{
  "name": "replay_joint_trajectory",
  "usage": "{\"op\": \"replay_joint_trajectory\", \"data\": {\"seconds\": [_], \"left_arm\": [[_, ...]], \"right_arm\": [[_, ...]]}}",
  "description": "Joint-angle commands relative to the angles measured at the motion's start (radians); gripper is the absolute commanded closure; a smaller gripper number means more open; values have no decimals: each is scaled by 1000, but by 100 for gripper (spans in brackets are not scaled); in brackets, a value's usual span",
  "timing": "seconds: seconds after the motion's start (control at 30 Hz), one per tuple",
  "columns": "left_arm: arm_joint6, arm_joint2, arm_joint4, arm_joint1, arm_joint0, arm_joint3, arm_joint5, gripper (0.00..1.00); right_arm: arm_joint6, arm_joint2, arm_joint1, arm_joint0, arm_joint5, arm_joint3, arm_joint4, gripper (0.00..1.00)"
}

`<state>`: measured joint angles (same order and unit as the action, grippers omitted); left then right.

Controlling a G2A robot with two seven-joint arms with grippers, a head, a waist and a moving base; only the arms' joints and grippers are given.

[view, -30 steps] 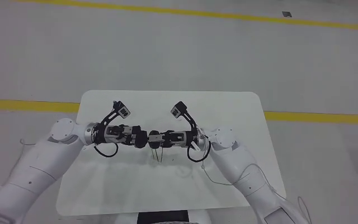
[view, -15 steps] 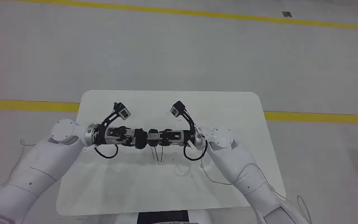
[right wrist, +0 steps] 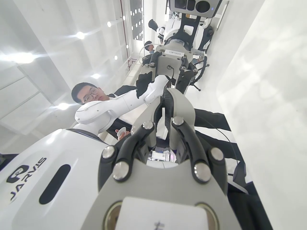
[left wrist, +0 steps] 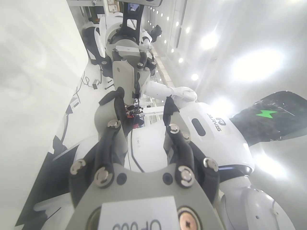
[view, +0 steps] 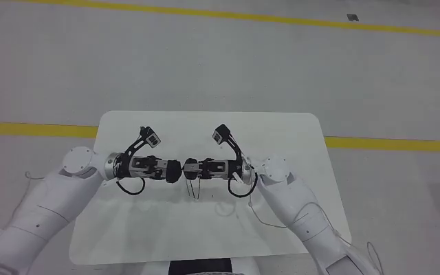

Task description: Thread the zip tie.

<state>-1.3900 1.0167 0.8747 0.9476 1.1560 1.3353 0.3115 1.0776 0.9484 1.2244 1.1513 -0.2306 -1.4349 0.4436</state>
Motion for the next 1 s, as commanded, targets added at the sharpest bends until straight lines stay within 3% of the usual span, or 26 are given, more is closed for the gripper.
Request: {"op": "replay_joint_trajectory", "data": {"seconds": [0.0, 0.47, 0.97], "left_arm": [[0, 0, -1, 1, -1, -1, -1, 71], [7, 3, -12, 4, -1, -3, 1, 85], [3, 9, -14, 5, 4, -3, 0, 90]], "right_arm": [[1, -1, 0, 0, 1, -1, -1, 100], [-14, -9, 0, 1, 11, 2, 4, 100], [-19, -11, -1, 2, 16, -3, 5, 100]]}}
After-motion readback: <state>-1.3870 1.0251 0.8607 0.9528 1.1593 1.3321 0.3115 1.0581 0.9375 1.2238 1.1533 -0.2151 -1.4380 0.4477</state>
